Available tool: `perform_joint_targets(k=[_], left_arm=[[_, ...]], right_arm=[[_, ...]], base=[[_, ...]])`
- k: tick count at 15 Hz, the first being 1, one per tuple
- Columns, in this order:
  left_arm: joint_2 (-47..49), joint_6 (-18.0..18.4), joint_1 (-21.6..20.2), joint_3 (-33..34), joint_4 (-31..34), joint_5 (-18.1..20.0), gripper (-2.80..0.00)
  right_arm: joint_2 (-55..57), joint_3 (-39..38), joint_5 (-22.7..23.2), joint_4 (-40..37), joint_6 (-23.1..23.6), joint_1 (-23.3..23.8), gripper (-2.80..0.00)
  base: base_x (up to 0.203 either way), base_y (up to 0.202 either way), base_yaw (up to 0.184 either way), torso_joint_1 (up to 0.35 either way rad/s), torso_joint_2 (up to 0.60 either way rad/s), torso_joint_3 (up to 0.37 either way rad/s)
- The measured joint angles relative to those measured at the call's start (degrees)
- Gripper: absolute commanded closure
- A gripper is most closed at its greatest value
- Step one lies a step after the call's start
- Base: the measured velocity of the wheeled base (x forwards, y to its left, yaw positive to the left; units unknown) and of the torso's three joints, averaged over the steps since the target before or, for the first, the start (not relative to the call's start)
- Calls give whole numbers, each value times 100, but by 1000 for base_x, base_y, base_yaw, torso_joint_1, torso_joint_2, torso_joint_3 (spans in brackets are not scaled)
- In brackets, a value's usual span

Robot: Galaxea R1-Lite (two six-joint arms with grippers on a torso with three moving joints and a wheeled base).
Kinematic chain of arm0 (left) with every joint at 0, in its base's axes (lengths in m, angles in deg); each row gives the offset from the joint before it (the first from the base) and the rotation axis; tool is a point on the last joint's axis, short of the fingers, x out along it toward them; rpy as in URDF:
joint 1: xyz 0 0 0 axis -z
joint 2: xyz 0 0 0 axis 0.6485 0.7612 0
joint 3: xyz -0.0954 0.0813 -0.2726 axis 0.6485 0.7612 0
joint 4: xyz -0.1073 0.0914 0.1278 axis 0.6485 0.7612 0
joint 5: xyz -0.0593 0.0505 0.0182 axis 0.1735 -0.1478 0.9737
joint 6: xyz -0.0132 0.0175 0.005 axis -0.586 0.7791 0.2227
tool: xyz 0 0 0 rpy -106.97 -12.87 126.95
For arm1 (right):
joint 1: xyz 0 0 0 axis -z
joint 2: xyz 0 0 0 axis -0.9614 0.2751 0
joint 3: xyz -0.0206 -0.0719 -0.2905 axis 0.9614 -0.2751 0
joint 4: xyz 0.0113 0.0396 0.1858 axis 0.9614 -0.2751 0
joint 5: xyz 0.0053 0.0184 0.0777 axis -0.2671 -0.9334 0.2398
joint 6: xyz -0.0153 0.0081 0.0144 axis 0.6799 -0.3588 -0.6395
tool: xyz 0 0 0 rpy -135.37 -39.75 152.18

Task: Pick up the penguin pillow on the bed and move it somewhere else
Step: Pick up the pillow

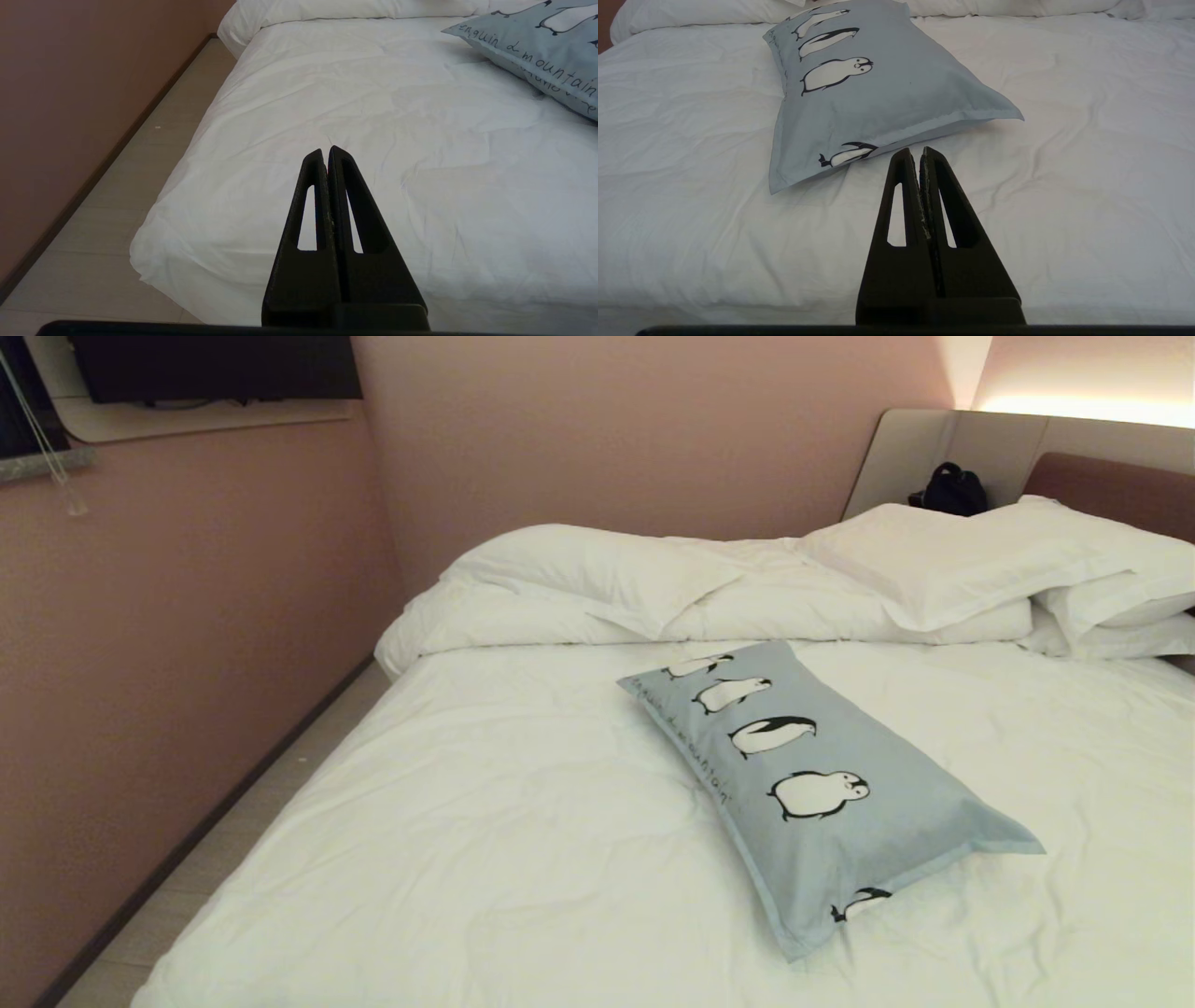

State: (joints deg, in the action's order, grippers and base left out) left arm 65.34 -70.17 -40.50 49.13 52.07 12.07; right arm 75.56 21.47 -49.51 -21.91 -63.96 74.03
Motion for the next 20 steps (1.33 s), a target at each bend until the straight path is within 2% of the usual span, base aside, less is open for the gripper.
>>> perform_joint_targets(k=[20], left_arm=[[0,0,0,0,-1,-1,0]], right_arm=[[0,17,-3,-35,26,0,0]], base=[[0,0,0,0,0,0]])
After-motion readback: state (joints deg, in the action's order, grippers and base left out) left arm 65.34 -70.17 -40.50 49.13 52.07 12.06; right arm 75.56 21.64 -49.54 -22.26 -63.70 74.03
